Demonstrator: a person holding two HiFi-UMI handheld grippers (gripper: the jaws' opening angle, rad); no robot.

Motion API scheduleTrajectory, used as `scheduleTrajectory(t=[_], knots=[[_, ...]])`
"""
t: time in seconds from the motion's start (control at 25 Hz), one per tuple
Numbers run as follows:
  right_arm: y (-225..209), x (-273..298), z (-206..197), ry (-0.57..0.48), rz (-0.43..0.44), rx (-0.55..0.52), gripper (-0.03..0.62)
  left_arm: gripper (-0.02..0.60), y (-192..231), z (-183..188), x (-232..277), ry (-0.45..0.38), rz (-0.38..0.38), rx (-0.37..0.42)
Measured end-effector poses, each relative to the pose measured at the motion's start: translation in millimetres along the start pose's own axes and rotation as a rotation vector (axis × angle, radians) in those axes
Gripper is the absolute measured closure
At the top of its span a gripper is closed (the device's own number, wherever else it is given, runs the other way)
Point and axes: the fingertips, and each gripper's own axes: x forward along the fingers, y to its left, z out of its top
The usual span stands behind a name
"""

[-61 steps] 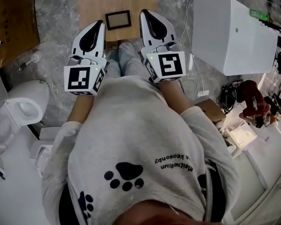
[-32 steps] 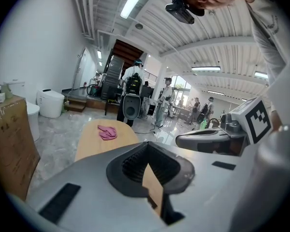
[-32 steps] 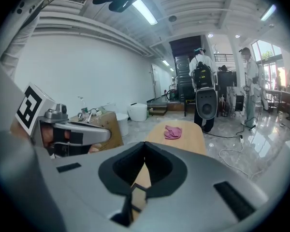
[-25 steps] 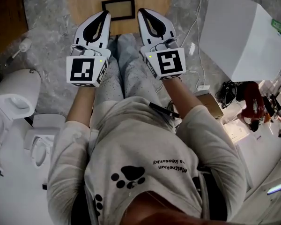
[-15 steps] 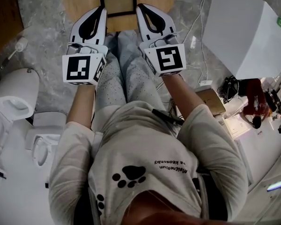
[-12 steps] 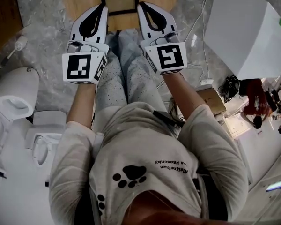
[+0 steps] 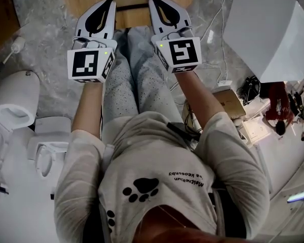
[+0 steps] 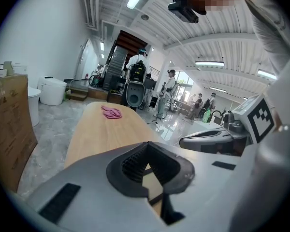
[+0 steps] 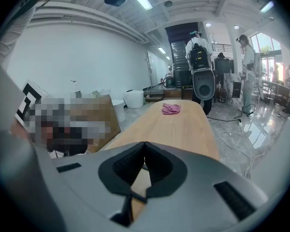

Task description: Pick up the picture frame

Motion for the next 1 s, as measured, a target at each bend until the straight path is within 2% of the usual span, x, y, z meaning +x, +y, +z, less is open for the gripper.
scheduleTrajectory(t=[0.44,0.64,1.0], knots=[[-5.7,17.7,-38.3,0.096,0.023,0.048,0.583,0.575,7.2,-44.7,15.8,0.077,0.006,-0.024],[-12.8,22.3,-54.0,0.133,0.005,0.057,0.58,0.575,8.8,-66.4,21.9,0.137,0.0,-0.02],[-26.6,37.8,-91.0,0.224,-0.03,0.072,0.51,0.575,15.7,-86.4,28.0,0.178,0.005,-0.017]])
